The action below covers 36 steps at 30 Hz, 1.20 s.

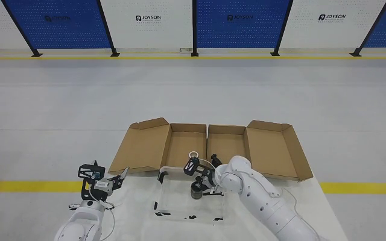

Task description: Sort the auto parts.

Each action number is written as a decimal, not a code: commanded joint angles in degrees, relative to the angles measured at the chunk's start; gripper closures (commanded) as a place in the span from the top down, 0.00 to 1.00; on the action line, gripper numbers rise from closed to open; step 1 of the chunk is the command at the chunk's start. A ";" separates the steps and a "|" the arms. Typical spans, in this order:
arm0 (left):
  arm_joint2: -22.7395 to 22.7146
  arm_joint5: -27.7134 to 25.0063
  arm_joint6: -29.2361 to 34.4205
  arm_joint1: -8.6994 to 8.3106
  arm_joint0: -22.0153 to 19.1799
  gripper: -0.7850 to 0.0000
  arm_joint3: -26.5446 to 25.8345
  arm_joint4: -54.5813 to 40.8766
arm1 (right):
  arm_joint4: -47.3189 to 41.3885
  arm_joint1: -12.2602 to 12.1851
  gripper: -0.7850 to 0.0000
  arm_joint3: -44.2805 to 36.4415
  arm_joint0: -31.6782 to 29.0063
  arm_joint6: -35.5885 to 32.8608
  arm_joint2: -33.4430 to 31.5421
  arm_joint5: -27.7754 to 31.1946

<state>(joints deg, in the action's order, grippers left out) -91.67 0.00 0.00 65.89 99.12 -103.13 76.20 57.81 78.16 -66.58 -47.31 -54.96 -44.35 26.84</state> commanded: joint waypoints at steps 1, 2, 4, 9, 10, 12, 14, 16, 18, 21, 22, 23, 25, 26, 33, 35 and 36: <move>0.00 0.00 0.00 0.00 0.00 1.00 0.00 0.00 | -0.29 -0.28 0.00 -0.69 -0.34 0.07 -0.58 0.91; 0.00 0.00 0.00 0.00 0.00 1.00 0.00 0.00 | -0.41 -0.47 0.00 -1.21 -0.60 0.30 -0.98 1.39; 0.00 0.00 0.00 0.00 0.00 1.00 0.00 0.00 | -0.73 -0.96 0.00 -2.56 -1.44 1.21 -2.07 2.77; 0.00 0.00 0.00 0.00 0.00 1.00 0.00 0.00 | -3.58 -3.33 0.00 -8.54 -5.66 6.54 -7.59 13.43; 0.00 0.00 0.00 0.00 0.00 1.00 0.00 0.00 | -4.01 -3.91 0.00 -10.10 -6.70 7.34 -9.13 15.22; 0.00 0.00 0.00 0.00 0.00 1.00 0.00 0.00 | -5.95 -5.06 0.00 -13.57 -9.13 10.51 -12.94 18.56; 0.00 0.00 0.00 0.00 0.00 1.00 0.00 0.00 | -8.83 -6.15 0.00 -15.95 -11.49 14.66 -17.62 21.20; 0.00 0.00 0.00 0.00 0.00 1.00 0.00 0.00 | -11.38 -6.97 0.00 -16.61 -13.29 18.43 -21.79 22.40; 0.00 0.00 0.00 0.00 0.00 1.00 0.00 0.00 | -14.51 -7.54 0.00 -14.80 -13.56 20.75 -24.95 23.31; 0.00 0.00 0.00 0.00 0.00 1.00 0.00 0.00 | -17.45 -7.82 0.00 -10.35 -11.79 21.59 -26.70 21.78; 0.00 0.00 0.00 0.00 0.00 1.00 0.00 0.00 | -18.06 -7.81 0.00 -8.27 -10.68 21.48 -26.80 20.59; 0.00 0.00 0.00 0.00 0.00 1.00 0.00 0.00 | -17.98 -7.71 0.00 -5.97 -9.37 21.46 -26.75 18.07; 0.00 0.00 0.00 0.00 0.00 1.00 0.00 0.00 | -20.20 -7.23 0.00 -1.06 -6.59 21.47 -25.37 16.41; 0.00 0.00 0.00 0.00 0.00 1.00 0.00 0.00 | -20.95 -7.04 0.00 2.32 -4.88 21.65 -25.14 14.89; 0.00 0.00 0.00 0.00 0.00 1.00 0.00 0.00 | -14.71 -4.30 0.00 20.28 5.12 26.23 -18.99 -4.99; 0.00 0.00 0.00 0.00 0.00 1.00 0.00 0.00 | -13.59 -3.38 0.00 24.46 7.46 25.58 -17.04 -9.00; 0.00 0.00 0.00 0.00 0.00 1.00 0.00 0.00 | -12.80 -2.90 0.00 26.23 8.56 25.07 -16.00 -11.15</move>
<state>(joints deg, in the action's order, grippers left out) -91.67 0.00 0.00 65.89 99.12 -103.13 76.20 44.26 74.81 -42.67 -40.00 -29.32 -61.41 18.44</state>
